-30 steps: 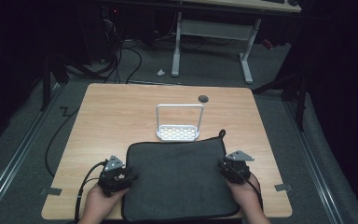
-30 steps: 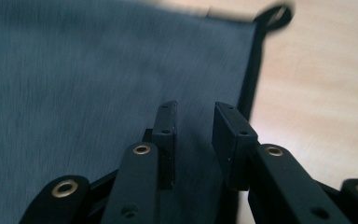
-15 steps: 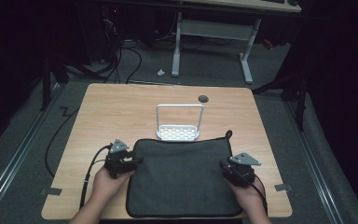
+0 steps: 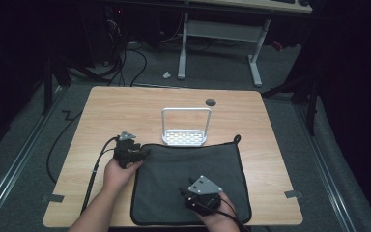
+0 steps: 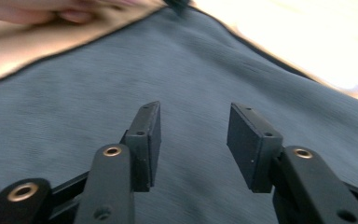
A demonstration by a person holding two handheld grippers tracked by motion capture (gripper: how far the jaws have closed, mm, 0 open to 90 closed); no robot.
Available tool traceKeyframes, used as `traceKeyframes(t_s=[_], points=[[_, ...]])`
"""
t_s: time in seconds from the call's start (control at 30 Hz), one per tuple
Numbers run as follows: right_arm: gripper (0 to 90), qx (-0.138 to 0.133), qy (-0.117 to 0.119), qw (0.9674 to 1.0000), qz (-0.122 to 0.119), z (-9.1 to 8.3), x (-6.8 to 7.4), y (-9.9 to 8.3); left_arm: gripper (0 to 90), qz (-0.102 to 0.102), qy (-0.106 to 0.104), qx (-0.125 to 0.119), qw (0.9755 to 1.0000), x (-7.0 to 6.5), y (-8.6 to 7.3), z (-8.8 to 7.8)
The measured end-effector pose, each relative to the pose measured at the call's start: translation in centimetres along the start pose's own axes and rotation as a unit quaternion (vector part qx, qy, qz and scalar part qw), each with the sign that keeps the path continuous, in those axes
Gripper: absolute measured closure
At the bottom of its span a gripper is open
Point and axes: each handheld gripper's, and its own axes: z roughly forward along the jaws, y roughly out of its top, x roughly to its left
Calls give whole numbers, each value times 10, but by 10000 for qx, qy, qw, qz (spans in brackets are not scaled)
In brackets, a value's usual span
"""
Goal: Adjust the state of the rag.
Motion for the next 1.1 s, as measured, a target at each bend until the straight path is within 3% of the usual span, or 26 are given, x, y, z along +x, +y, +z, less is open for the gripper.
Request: traceKeyframes(t_s=[0.13, 0.27, 0.53, 0.63, 0.77, 1.1], points=[[544, -36, 268, 9995, -164, 9, 26, 8, 452, -31, 27, -42, 10000, -1, 2, 3], [538, -29, 512, 9983, -283, 19, 47, 13, 566, 69, 142, -41, 9999, -2, 3, 5], [524, 25, 934, 9949, -381, 42, 77, 25, 806, 36, -116, -98, 9999, 0, -4, 2], [515, 94, 1087, 9930, -446, 51, 88, 28, 823, 6, -125, -101, 9999, 1, -4, 2], [495, 130, 1364, 9900, -325, 62, 99, 31, 825, -14, -105, -107, 9999, 1, -5, 2], [450, 429, 1353, 9890, -411, 83, 111, 28, 823, -80, -149, -102, 9998, 2, -5, 1]])
